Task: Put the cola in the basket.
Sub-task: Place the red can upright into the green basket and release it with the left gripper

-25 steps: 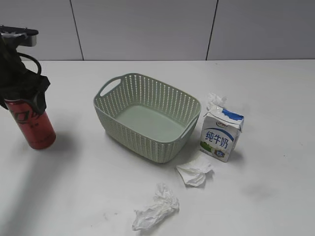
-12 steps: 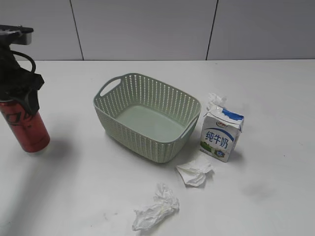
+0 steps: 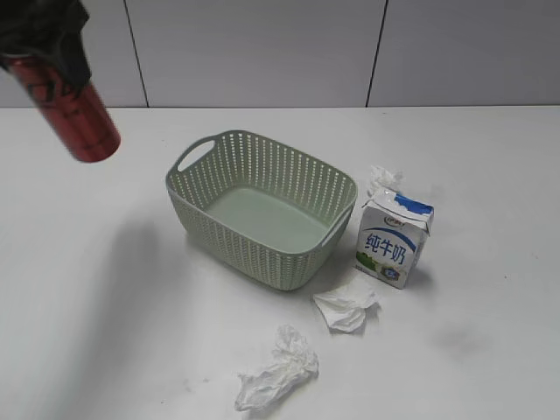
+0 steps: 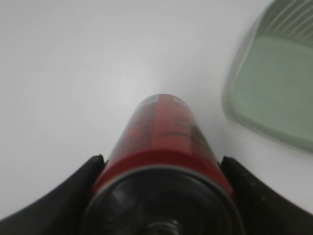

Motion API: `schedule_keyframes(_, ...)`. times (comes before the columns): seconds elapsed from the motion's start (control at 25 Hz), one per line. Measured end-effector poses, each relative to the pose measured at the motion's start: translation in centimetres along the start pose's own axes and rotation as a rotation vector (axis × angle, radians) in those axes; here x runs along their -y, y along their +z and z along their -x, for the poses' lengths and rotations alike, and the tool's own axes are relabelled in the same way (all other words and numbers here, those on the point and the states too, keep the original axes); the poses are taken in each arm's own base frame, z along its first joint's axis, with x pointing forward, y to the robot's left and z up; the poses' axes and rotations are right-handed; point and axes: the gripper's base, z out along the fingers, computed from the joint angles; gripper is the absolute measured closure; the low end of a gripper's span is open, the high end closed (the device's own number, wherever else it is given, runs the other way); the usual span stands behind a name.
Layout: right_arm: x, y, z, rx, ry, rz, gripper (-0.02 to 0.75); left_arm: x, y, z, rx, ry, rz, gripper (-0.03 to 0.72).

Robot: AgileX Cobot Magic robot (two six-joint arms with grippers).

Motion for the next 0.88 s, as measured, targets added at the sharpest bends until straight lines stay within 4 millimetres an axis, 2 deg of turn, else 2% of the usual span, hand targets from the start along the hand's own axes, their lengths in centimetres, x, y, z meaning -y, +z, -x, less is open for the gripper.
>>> schedule_keyframes(0.16, 0.0, 0.0, 0.0, 0.0, 0.0, 0.0, 0.166, 4.1, -2.0, 2.2, 0.092, 0.116, -0.039, 0.16)
schedule_keyframes(0.32, 0.0, 0.0, 0.0, 0.0, 0.0, 0.0, 0.166, 8.9, -1.2, 3.7, 0.103, 0.228, -0.096, 0.16)
schedule_keyframes(0.4, 0.0, 0.0, 0.0, 0.0, 0.0, 0.0, 0.166, 11.1, 0.2, 4.2, 0.081, 0.274, -0.121, 0.16)
schedule_keyframes(0.56, 0.0, 0.0, 0.0, 0.0, 0.0, 0.0, 0.166, 14.1, 4.2, 4.9, 0.013, 0.33, -0.146, 0.16)
schedule_keyframes(0.76, 0.0, 0.0, 0.0, 0.0, 0.0, 0.0, 0.166, 15.1, 9.3, 5.2, -0.06, 0.342, -0.143, 0.16)
schedule_keyframes(0.88, 0.0, 0.0, 0.0, 0.0, 0.0, 0.0, 0.166, 15.2, 11.3, 5.4, -0.063, 0.346, -0.13, 0.16)
